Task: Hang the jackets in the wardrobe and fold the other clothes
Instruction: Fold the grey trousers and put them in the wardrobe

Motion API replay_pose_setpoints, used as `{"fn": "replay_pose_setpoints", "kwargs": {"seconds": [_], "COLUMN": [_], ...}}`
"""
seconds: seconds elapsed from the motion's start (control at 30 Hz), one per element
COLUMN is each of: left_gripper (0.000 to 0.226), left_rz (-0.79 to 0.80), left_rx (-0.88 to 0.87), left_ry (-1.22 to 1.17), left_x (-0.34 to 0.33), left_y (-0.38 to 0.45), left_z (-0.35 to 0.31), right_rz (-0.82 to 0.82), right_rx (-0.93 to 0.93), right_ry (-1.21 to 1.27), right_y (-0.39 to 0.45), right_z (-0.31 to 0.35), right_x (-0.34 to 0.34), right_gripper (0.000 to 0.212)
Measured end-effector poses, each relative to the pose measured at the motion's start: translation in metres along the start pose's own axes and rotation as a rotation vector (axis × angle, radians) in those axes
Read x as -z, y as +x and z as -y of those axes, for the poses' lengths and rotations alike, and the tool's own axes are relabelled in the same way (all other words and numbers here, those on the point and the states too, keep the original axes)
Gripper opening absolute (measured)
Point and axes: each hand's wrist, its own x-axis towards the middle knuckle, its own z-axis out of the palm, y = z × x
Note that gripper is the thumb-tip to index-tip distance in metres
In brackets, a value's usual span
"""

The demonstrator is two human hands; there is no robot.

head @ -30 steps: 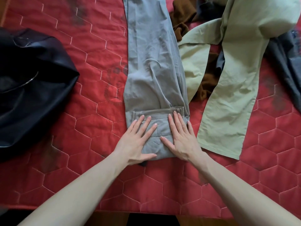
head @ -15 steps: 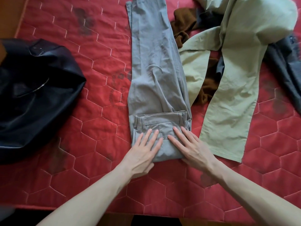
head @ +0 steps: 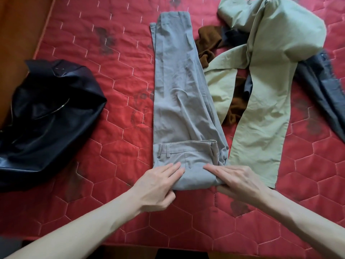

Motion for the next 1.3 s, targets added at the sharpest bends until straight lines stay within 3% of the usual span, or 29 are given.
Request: {"fn": "replay_pose_setpoints", "kwargs": {"seconds": [0.13, 0.33, 0.47, 0.63, 0.8, 0.93, 1.07, 1.2, 1.3], "left_gripper": [0.074, 0.071, 0.066, 0.052, 0.048, 0.034, 0.028, 0.063, 0.074], "left_rz": [-0.010, 0.033, 0.084, 0.079, 0.028, -0.066, -0.278, -0.394, -0.212], "left_rx": [-0.010, -0.113, -0.143, -0.092, 0.082, 0.279, 0.662, 0.991, 1.001], "left_ry": [-0.053, -0.153, -0.240, -0.372, -0.526, -0.730, -0.884, -1.219, -1.365], "left_x": [-0.007, -0.017, -0.006, 0.007, -0.002, -0.004, -0.010, -0.021, -0.036], "left_y": [-0.033, -0.085, -0.098, -0.099, -0.080, -0.057, -0.042, -0.031, -0.033], "left_z": [-0.015, -0.032, -0.035, -0.039, -0.024, -0.016, 0.002, 0.013, 0.008], "right_rz": [-0.052, 0.069, 0.170, 0.028, 0.174, 0.028, 0.073, -0.030, -0.001], "right_rx": [0.016, 0.071, 0.070, 0.045, -0.157, -0.513, -0.717, -0.830, -0.850], "right_ry": [0.058, 0.212, 0.158, 0.474, 0.502, 0.745, 0.777, 0.853, 0.905], "right_y": [-0.020, -0.051, -0.072, -0.068, -0.070, -0.055, -0.046, -0.029, -0.022], "right_z": [0.027, 0.066, 0.091, 0.090, 0.068, 0.055, 0.046, 0.041, 0.034], "right_x": [0.009, 0.004, 0.009, 0.008, -0.022, -0.040, -0.048, -0.055, -0.061], "right_gripper": [0.053, 0.055, 0.038, 0.052, 0.078, 0.045, 0.019, 0.027, 0.048]}}
